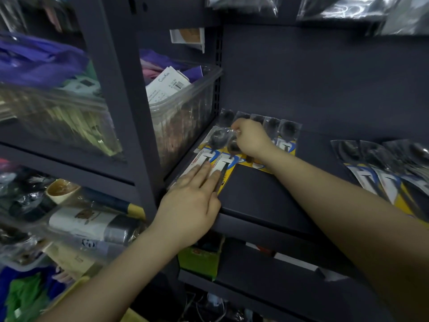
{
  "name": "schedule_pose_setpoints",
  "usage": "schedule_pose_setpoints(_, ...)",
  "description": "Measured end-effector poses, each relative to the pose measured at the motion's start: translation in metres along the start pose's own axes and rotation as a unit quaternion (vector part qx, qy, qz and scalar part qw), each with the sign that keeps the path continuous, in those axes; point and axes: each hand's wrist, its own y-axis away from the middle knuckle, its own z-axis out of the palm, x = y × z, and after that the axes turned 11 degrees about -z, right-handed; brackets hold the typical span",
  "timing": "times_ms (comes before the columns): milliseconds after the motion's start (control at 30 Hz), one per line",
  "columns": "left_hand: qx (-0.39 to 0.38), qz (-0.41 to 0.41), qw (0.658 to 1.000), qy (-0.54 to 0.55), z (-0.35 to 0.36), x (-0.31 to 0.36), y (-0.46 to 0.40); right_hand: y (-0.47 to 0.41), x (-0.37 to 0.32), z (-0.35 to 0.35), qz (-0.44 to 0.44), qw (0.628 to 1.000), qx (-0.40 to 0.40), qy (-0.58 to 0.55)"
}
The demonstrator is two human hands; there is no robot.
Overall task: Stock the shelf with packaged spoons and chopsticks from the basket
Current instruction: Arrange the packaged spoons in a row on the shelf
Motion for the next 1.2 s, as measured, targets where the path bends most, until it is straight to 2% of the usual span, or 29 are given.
schedule_pose_setpoints(133,-0.009,-0.025,1.0,0.006,0.004,0.011,-0.001,0.007,0.006,-0.008,-0.056,0.997,-0.008,0.058)
schedule_pose_setpoints(300,0.01,-0.045,0.998,0.03,-0.002,0.019,-0.005,0.041,0.05,-0.066,-0.083,0.993,-0.003,0.081)
schedule_pose_setpoints(367,0.053,-0.012,0.998,0.033,-0.008,0.03,-0.006,0.061,0.083,-0.096,-0.066,0.99,-0.024,0.121)
schedule_pose_setpoints(433,0.059,0.028,0.997,0.045,-0.011,0.049,-0.011,0.077,0.115,-0.12,-0.014,0.989,-0.04,0.142)
schedule_pose_setpoints(533,0.01,0.08,0.992,0.093,-0.008,0.083,-0.028,0.097,0.149,-0.143,0.05,0.984,-0.09,0.142)
schedule_pose_setpoints(600,-0.019,0.105,0.987,0.121,-0.002,0.106,-0.04,0.104,0.159,-0.151,0.06,0.979,-0.157,0.116)
schedule_pose_setpoints(667,-0.036,0.107,0.983,0.147,0.005,0.127,-0.05,0.102,0.167,-0.154,0.068,0.975,-0.189,0.091)
schedule_pose_setpoints(800,-0.064,0.055,0.976,0.199,0.015,0.167,-0.067,0.079,0.186,-0.153,0.013,0.987,-0.109,0.113)
schedule_pose_setpoints(833,-0.084,0.034,0.973,0.212,0.019,0.176,-0.072,0.076,0.187,-0.156,0.003,0.994,-0.082,0.078)
schedule_pose_setpoints(900,-0.112,-0.012,0.963,0.246,0.027,0.192,-0.078,0.072,0.182,-0.166,-0.011,0.996,-0.03,-0.078)
schedule_pose_setpoints(967,-0.129,-0.055,0.944,0.3,0.032,0.207,-0.08,0.073,0.173,-0.179,-0.032,0.969,0.015,-0.246)
schedule_pose_setpoints(1033,-0.139,-0.076,0.913,0.377,0.04,0.221,-0.076,0.074,0.171,-0.189,-0.047,0.928,0.051,-0.365)
schedule_pose_setpoints(1100,-0.16,-0.095,0.865,0.467,0.043,0.235,-0.068,0.075,0.176,-0.193,-0.032,0.904,0.072,-0.421)
schedule_pose_setpoints(1133,-0.156,-0.106,0.853,0.486,0.045,0.238,-0.066,0.077,0.178,-0.194,-0.023,0.901,0.072,-0.426)
schedule_pose_setpoints(1200,-0.12,-0.133,0.863,0.472,0.049,0.237,-0.066,0.081,0.191,-0.191,-0.024,0.934,0.036,-0.355)
